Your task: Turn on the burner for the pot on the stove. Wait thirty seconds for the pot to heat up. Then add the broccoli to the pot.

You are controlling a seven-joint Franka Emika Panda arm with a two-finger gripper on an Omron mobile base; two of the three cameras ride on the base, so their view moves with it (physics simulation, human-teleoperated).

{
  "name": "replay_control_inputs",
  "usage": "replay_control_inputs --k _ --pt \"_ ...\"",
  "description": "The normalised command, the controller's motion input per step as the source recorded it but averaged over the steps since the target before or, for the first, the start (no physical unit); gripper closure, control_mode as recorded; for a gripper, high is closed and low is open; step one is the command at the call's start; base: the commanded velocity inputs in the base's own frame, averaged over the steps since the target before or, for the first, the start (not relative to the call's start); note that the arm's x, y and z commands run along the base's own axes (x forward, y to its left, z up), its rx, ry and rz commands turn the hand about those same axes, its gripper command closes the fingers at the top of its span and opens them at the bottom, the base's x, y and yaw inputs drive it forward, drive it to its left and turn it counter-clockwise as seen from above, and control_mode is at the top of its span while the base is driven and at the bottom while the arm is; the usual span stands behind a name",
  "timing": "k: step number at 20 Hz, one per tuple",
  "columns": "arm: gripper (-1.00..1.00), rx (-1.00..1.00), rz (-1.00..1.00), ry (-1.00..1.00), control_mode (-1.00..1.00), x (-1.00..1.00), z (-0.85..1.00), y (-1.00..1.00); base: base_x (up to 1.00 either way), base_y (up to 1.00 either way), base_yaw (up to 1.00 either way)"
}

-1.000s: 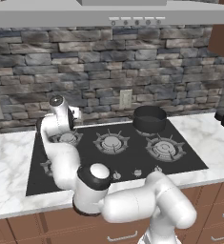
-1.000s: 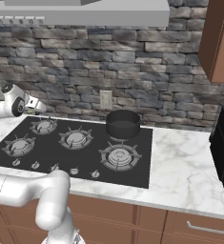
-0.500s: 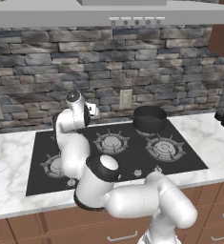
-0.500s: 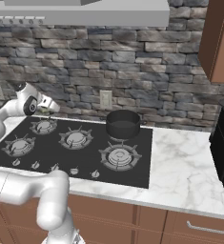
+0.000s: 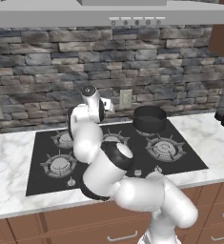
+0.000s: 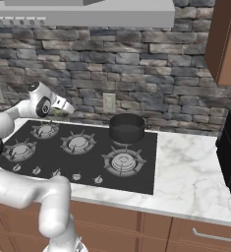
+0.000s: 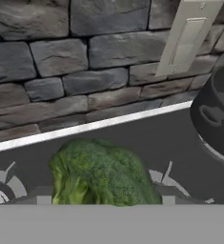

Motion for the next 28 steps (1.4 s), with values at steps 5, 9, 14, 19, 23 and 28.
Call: replay_control_inputs --k 5,9,14,19,23,28 --pt "1.00 0.00 0.00 -0.08 -1.00 -0.01 0.38 -0.50 0.00 0.00 0.00" --pt "1.00 0.00 0.00 -0.01 -1.00 -0.01 0.14 -0.53 0.00 0.00 0.00" --pt "1.00 0.00 -0.04 -0.04 -1.00 -0.24 0.06 -0.55 0.00 0.00 0.00" --pt "1.00 0.00 -0.05 0.00 -1.00 -0.26 0.22 -0.54 0.00 0.00 0.00" --pt "1.00 0.00 -0.07 0.00 -1.00 -0.32 0.32 -0.55 0.00 0.00 0.00" --pt "1.00 0.01 -0.05 0.02 -1.00 -0.15 0.29 -0.60 0.00 0.00 0.00"
